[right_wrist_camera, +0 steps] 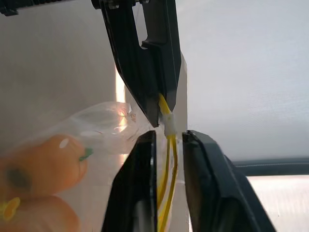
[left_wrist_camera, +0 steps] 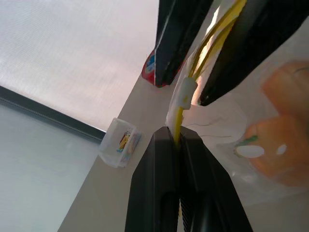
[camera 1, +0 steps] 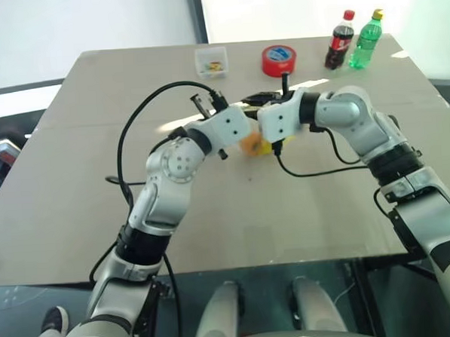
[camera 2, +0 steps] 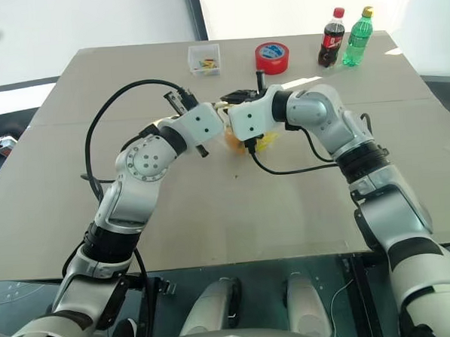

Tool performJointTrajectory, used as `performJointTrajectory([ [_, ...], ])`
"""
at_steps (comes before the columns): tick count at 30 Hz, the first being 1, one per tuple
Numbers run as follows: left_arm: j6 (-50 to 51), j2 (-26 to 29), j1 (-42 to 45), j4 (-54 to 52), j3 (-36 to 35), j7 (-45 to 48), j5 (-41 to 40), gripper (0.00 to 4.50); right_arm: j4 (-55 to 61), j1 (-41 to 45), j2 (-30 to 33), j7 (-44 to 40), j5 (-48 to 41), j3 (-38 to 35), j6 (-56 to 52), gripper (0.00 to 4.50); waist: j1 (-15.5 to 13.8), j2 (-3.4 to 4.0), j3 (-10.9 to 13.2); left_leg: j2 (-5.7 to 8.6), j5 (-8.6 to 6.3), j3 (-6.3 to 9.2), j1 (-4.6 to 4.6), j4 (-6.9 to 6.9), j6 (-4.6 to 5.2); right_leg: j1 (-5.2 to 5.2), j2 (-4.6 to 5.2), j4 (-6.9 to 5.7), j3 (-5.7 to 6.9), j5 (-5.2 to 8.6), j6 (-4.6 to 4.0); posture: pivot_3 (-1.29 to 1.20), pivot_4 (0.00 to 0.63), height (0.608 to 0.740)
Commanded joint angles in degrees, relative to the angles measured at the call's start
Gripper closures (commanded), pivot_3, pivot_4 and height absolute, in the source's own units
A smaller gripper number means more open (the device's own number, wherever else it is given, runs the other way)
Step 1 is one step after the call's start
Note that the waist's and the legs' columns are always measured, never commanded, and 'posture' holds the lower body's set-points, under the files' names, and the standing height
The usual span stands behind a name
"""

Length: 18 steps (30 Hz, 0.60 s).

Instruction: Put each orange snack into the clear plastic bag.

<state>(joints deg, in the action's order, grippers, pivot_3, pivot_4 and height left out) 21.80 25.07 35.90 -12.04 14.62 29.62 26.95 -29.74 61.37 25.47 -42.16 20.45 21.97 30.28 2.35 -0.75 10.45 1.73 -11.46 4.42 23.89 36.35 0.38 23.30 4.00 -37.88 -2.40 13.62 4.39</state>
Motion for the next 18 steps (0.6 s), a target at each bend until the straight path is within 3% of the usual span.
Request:
performJointTrajectory([
  [1,-0.74,-0.15,1.33,-0.98,-0.18,-0.77,0.54,4.5,2.01,1.36,0.42,0.36,-0.7,-1.48,0.21,4.46,0.0,0.0,0.0,0.0,0.0,0.0,0.0,0.0,0.0,0.0,0.0,0.0,0.0,0.0,0.0,0.0,0.15,0.74],
  [14,-0.91,-0.25,1.3,-0.8,-0.13,-0.84,0.54,4.5,3.0,0.78,0.38,-0.71,-1.46,-1.31,-0.15,4.46,0.0,0.0,0.0,0.0,0.0,0.0,0.0,0.0,0.0,0.0,0.0,0.0,-0.01,0.0,0.0,0.0,0.15,0.74],
  [17,-0.9,-0.26,1.25,-0.84,-0.16,-0.86,0.54,4.5,3.4,0.62,0.19,-0.91,-1.88,-1.52,-0.4,3.55,0.0,0.0,0.0,0.0,0.0,0.0,0.0,0.0,0.0,0.0,0.0,0.0,0.0,0.0,0.0,0.0,0.15,0.74],
  [18,-0.89,-0.27,1.2,-0.85,-0.17,-0.86,0.53,4.5,3.63,0.67,0.11,-1.08,-2.1,-1.61,-0.56,3.55,0.0,0.0,0.0,0.0,0.0,0.0,0.0,0.0,0.0,0.0,0.0,0.0,-0.01,0.0,0.0,0.0,0.15,0.74],
])
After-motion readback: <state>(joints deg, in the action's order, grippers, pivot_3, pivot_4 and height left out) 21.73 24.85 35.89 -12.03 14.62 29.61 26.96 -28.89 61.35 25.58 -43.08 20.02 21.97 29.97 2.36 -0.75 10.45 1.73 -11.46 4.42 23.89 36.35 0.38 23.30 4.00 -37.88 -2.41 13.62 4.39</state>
